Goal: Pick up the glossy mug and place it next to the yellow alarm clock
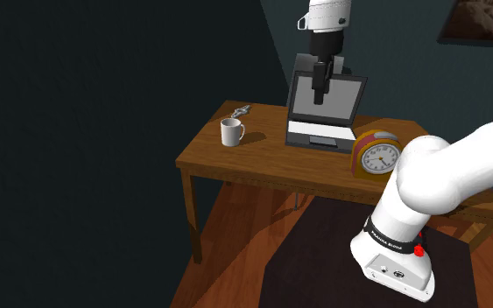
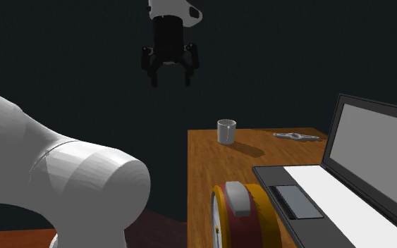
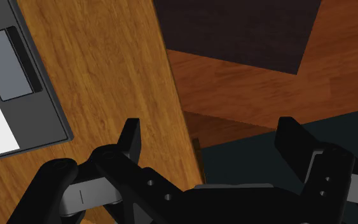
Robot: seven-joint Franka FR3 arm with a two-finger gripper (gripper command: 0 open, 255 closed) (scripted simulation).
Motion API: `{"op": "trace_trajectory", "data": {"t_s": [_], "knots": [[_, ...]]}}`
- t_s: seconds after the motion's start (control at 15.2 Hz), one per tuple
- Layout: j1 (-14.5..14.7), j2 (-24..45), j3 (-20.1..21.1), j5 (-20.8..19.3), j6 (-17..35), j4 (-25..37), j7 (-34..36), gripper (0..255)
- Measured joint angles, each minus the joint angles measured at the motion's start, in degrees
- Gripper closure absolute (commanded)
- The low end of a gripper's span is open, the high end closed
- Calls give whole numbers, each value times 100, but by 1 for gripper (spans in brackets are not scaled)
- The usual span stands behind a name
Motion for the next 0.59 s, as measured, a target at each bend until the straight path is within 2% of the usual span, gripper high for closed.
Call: {"op": "trace_trajectory", "data": {"t_s": [0.2, 0.59], "knots": [[0, 181, 9, 11, 220, -26, 35, 0], [-56, 1192, -75, -39, 1185, 113, 47, 0]]}}
